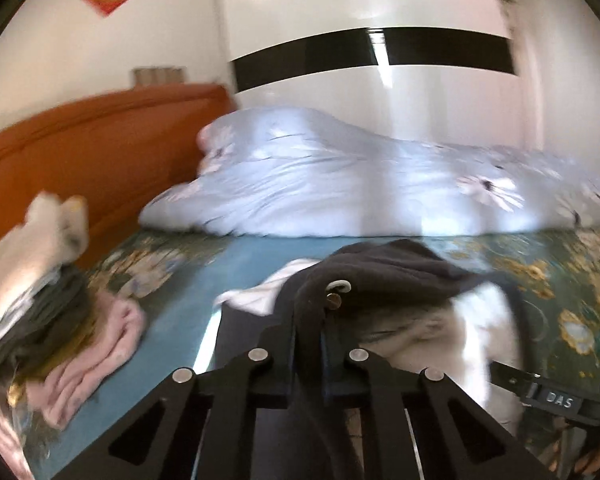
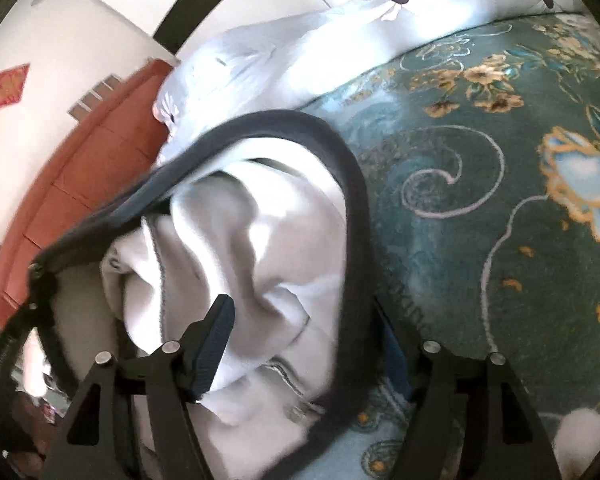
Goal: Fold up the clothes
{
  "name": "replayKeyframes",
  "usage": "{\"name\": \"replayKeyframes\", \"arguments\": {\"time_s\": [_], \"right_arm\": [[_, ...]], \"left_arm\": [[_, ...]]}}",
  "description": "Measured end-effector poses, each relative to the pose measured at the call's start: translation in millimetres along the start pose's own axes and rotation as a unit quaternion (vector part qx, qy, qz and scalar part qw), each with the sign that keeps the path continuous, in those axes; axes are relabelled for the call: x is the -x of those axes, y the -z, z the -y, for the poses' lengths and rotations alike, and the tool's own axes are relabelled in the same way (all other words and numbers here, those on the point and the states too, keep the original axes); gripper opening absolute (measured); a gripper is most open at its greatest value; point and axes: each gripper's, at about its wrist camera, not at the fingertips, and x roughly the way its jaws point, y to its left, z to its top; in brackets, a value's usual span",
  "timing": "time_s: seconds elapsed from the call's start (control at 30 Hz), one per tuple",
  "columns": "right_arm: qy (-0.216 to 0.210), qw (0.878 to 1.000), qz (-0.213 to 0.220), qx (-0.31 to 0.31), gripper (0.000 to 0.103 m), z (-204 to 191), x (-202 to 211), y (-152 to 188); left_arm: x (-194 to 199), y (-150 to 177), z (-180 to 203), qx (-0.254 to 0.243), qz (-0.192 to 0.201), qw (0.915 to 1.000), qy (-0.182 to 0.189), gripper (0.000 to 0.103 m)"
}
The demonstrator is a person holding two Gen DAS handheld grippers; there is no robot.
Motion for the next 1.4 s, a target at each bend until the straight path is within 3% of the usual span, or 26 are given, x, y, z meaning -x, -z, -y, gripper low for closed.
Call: {"name": "replayKeyframes", "arguments": {"time_s": [0.17, 0.3, 0.43, 0.53, 0.57, 0.63, 0.73, 0.83, 1.0, 1.23, 1.4], "right_arm": [[0.030, 1.000, 0.010, 0.001, 0.070, 0.1, 3.3, -0.8], [0.044, 0.999, 0.010, 0.021, 0.070, -8.7, 3.6, 1.1], [0.051, 0.996, 0.012, 0.070, 0.070, -28.3, -1.3, 9.5], [0.065, 0.991, 0.028, 0.113, 0.070, -43.3, -0.4, 20.8], [0.072, 0.989, 0.035, 0.126, 0.068, -46.5, 1.2, 24.6], [0.083, 0.984, 0.055, 0.147, 0.043, -52.3, 8.4, 31.7], [0.111, 0.974, 0.108, 0.166, 0.022, -58.1, 30.1, 38.6], [0.134, 0.962, 0.171, 0.166, 0.019, -61.9, 61.8, 42.2], [0.178, 0.921, 0.290, 0.189, 0.019, -74.4, 133.5, 54.8], [0.197, 0.887, 0.372, 0.191, 0.019, -84.4, 236.6, 55.9], [0.228, 0.905, 0.313, 0.178, 0.019, -49.8, 248.4, 76.1]], "left_arm": [[20.3, 28.3, -84.6, 0.115, 0.000, 0.9925, -0.042, 0.009], [33.8, 74.7, -159.2, 0.213, -0.020, 0.9743, -0.071, 0.009], [38.4, 124.7, -196.8, 0.274, -0.045, 0.9560, -0.095, 0.009], [36.0, 151.1, -204.9, 0.307, -0.056, 0.9468, -0.078, 0.009], [35.7, 154.0, -205.0, 0.307, -0.057, 0.9470, -0.076, 0.009], [37.7, 155.2, -204.2, 0.303, -0.053, 0.9489, -0.071, 0.009], [50.2, 154.1, -195.3, 0.291, -0.032, 0.9548, -0.053, 0.009], [62.6, 154.6, -183.4, 0.272, -0.021, 0.9615, -0.036, 0.009], [89.6, 149.8, -175.3, 0.286, -0.010, 0.9574, 0.041, 0.008], [141.4, 140.2, -158.0, 0.294, 0.018, 0.9425, 0.159, 0.008], [171.9, 137.1, -148.6, 0.267, 0.034, 0.9395, 0.211, 0.008]]}}
